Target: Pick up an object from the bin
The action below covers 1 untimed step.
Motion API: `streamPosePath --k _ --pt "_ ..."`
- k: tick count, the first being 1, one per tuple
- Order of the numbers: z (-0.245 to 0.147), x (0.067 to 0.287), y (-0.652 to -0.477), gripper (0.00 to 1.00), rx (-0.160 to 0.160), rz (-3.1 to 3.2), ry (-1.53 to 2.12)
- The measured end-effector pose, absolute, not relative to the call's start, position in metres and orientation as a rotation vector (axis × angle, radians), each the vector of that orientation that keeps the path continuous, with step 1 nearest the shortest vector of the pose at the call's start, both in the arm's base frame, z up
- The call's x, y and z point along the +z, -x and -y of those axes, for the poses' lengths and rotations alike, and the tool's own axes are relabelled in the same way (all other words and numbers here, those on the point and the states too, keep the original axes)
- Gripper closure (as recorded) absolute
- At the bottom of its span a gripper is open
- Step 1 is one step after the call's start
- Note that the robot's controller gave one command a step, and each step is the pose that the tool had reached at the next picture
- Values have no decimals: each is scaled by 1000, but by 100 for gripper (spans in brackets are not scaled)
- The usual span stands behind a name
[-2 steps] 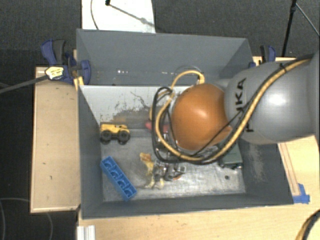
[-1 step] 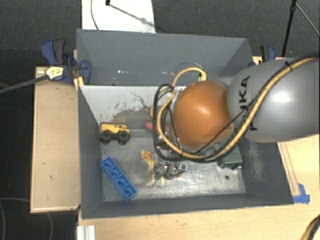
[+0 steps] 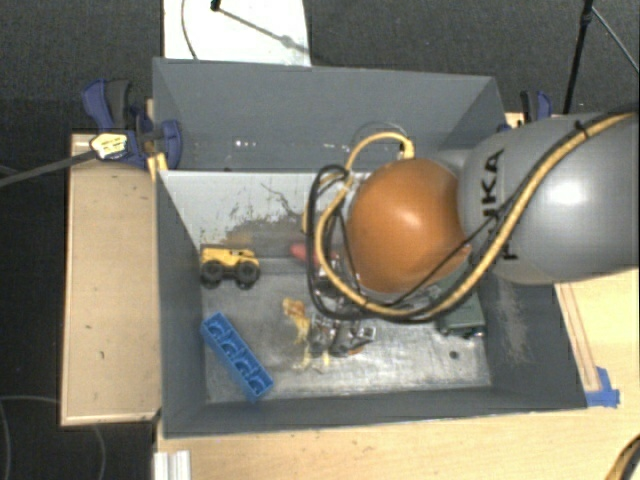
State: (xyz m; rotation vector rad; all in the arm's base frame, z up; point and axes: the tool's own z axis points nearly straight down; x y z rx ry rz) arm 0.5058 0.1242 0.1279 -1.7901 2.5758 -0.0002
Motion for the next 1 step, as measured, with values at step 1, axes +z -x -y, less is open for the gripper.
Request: streamPosePath --k 1 --pt "-124 133 -505 100 3 -2580 1789"
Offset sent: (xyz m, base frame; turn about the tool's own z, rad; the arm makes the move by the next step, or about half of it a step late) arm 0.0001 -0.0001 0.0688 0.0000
